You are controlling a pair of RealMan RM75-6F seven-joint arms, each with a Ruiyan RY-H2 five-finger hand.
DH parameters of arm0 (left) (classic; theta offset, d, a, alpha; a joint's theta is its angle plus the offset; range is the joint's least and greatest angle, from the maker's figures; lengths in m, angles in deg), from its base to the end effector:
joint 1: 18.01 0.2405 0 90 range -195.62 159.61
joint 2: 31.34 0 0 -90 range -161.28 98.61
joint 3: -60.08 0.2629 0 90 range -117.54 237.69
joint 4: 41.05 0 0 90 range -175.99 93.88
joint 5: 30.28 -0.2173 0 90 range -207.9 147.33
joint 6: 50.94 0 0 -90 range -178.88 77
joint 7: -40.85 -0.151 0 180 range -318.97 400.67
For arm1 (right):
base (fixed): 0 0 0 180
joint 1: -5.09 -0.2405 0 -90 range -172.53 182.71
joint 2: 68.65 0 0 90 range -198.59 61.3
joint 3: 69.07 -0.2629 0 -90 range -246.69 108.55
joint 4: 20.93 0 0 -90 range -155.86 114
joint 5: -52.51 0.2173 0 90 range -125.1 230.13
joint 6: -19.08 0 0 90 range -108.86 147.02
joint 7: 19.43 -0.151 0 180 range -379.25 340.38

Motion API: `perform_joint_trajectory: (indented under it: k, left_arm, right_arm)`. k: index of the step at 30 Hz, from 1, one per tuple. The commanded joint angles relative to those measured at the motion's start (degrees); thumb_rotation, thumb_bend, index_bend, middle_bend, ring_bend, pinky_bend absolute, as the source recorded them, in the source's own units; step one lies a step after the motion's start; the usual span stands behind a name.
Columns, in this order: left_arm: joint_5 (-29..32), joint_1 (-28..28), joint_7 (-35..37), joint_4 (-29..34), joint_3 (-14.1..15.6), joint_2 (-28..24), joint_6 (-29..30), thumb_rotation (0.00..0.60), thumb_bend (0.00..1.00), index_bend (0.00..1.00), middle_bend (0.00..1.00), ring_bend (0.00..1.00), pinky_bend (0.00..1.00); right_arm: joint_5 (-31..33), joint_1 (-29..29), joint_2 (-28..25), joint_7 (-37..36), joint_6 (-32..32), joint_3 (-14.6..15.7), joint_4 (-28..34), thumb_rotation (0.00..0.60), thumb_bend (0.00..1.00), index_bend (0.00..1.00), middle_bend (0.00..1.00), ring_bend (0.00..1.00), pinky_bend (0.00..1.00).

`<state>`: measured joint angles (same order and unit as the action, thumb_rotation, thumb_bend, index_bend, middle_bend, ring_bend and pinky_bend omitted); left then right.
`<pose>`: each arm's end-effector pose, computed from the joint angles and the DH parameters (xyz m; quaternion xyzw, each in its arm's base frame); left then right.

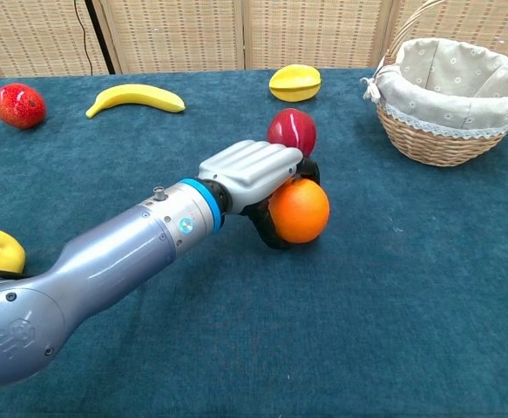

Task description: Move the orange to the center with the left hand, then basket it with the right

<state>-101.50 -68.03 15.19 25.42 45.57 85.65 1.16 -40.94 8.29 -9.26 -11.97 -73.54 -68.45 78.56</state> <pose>-0.0385 0.3208 -0.1578 -0.7905 -0.3153 -0.4115 0.3262 -0.3023 -0.1317 0.1734 0.6062 -0.3560 0.3670 0.6092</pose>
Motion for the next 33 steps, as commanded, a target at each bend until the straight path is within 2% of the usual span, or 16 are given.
perform_joint_trajectory:
  k: [1, 3, 11, 17, 21, 26, 33]
  left_arm:
    - [1.66, 0.43, -1.45, 1.96, 0.5, -1.55, -0.89, 0.6, 0.02, 0.11, 0.0, 0.0, 0.02]
    - [2.95, 0.78, -2.3, 3.85, 0.58, -3.09, -1.41, 0.6, 0.01, 0.07, 0.0, 0.0, 0.0]
    - [3.09, 2.42, -5.31, 15.64, 1.32, -11.27, 1.42, 0.6, 0.0, 0.07, 0.0, 0.0, 0.0]
    - [1.29, 6.98, -11.8, 30.85, 4.5, -22.91, 8.65, 0.6, 0.0, 0.07, 0.0, 0.0, 0.0]
    - [0.42, 10.57, -13.66, 37.46, 6.24, -31.02, 13.27, 0.6, 0.0, 0.07, 0.0, 0.0, 0.0]
    - [-3.03, 15.65, -10.64, 40.65, 8.74, -41.23, 18.58, 0.6, 0.0, 0.07, 0.0, 0.0, 0.0]
    - [-7.62, 21.12, -3.59, 40.03, 11.58, -49.54, 23.7, 0.6, 0.0, 0.07, 0.0, 0.0, 0.0]
  right_arm:
    - [-0.08, 0.02, 0.01, 0.13, 0.02, 0.0, 0.06, 0.6, 0.0, 0.19, 0.03, 0.0, 0.0]
    - [-0.03, 0.01, 0.0, 0.1, 0.2, 0.04, 0.08, 0.6, 0.0, 0.19, 0.03, 0.0, 0.0]
    - [1.35, -0.2, 0.1, -0.45, 0.94, -0.53, -0.54, 0.6, 0.0, 0.19, 0.03, 0.0, 0.0]
    - [2.97, -0.43, 0.51, -0.93, 1.69, -1.16, -1.49, 0.6, 0.0, 0.19, 0.03, 0.0, 0.0]
    - [3.16, -0.64, 0.95, -0.99, 1.93, -1.38, -1.97, 0.6, 0.0, 0.19, 0.03, 0.0, 0.0]
    - [3.34, -0.78, 1.4, -0.68, 2.16, -1.5, -2.32, 0.6, 0.0, 0.19, 0.03, 0.0, 0.0]
    - [3.47, -1.07, 1.72, -0.11, 2.65, -1.59, -2.23, 0.6, 0.0, 0.19, 0.03, 0.0, 0.0]
